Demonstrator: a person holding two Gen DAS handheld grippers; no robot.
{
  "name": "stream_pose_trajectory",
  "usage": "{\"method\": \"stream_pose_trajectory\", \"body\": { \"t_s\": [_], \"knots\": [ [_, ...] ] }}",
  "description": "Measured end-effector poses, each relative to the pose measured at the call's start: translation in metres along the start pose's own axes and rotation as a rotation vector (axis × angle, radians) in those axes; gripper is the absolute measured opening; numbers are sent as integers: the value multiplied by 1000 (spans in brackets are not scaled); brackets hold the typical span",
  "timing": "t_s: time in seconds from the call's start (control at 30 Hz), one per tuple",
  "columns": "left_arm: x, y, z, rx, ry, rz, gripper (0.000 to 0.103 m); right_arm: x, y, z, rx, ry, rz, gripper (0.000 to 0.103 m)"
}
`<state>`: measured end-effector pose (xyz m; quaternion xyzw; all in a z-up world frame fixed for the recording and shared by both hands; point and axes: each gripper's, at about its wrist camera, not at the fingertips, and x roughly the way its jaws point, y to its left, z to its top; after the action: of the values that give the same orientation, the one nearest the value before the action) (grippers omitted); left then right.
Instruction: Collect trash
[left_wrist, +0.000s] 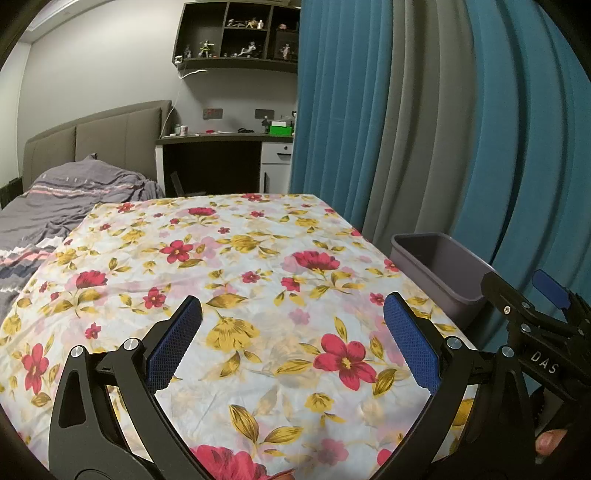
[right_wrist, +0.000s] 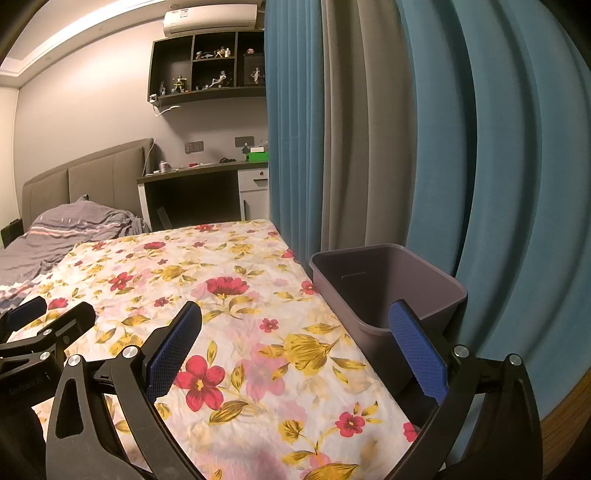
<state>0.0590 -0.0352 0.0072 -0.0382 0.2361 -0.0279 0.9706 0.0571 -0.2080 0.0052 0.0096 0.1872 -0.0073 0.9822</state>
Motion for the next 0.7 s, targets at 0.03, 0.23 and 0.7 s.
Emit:
{"method": "stream_pose_trajectory", "body": {
  "t_s": [0.03,0.23,0.7],
  "knots": [
    [0,0,0,0,0,0,97,0,0,0,0,0,0,98],
    [0,-1,0,0,1,0,97,0,-1,0,1,-1,1,98],
    [0,-1,0,1,0,1,97,1,-3,0,2,0,2,98]
  ]
}}
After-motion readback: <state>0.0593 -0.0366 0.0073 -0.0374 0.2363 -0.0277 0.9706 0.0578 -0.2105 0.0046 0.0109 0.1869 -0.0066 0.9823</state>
